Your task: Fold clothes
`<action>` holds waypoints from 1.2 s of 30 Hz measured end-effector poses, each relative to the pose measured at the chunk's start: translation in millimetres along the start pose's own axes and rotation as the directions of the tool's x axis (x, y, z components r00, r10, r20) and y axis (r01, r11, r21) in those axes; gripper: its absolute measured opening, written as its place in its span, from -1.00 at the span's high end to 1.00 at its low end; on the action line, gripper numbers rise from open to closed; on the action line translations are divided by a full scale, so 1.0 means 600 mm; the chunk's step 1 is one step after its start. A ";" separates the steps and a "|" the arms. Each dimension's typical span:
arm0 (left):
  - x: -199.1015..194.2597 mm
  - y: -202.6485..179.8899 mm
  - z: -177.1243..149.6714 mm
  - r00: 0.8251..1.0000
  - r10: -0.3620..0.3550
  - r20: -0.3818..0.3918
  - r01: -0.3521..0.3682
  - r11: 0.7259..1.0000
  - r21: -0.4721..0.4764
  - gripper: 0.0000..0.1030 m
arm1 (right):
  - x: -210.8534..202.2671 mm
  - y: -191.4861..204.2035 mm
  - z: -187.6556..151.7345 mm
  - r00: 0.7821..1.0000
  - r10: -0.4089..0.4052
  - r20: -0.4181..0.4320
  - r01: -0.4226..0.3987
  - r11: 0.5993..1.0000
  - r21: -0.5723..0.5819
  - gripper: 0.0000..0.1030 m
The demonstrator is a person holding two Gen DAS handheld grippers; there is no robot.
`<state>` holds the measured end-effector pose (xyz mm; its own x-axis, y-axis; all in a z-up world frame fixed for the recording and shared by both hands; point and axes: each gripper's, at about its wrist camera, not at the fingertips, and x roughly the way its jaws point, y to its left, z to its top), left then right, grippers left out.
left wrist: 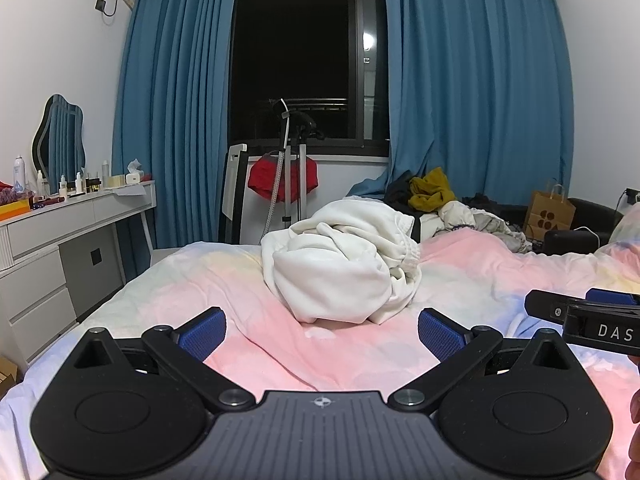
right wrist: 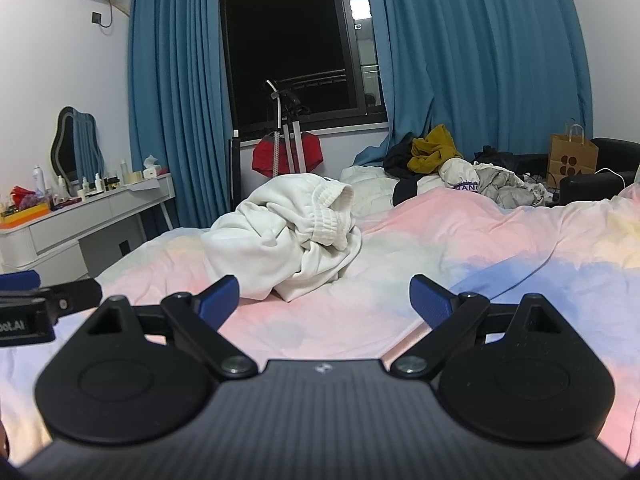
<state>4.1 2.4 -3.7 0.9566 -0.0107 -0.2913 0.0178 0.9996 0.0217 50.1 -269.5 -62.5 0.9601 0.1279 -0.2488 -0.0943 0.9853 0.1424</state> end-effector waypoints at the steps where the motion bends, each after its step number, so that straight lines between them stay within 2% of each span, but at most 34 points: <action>1: 0.001 0.000 0.000 1.000 -0.001 -0.001 0.001 1.000 -0.001 -1.00 | 0.000 0.000 -0.001 1.000 0.000 0.000 0.000 1.000 0.000 -0.82; 18: 0.000 0.002 0.001 1.000 -0.014 -0.009 0.014 1.000 -0.001 -1.00 | 0.002 0.000 -0.004 1.000 -0.004 -0.013 0.004 1.000 0.003 -0.82; 36: 0.010 0.009 -0.006 0.998 -0.038 -0.049 0.037 0.999 -0.023 -1.00 | 0.001 0.002 -0.006 1.000 -0.009 -0.017 0.009 1.000 -0.006 -0.82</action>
<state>9.1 8.0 -8.7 0.9398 -0.0478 -0.3385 0.0469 0.9988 -0.0108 49.8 -267.6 -66.0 0.9563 0.1209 -0.2661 -0.0873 0.9870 0.1347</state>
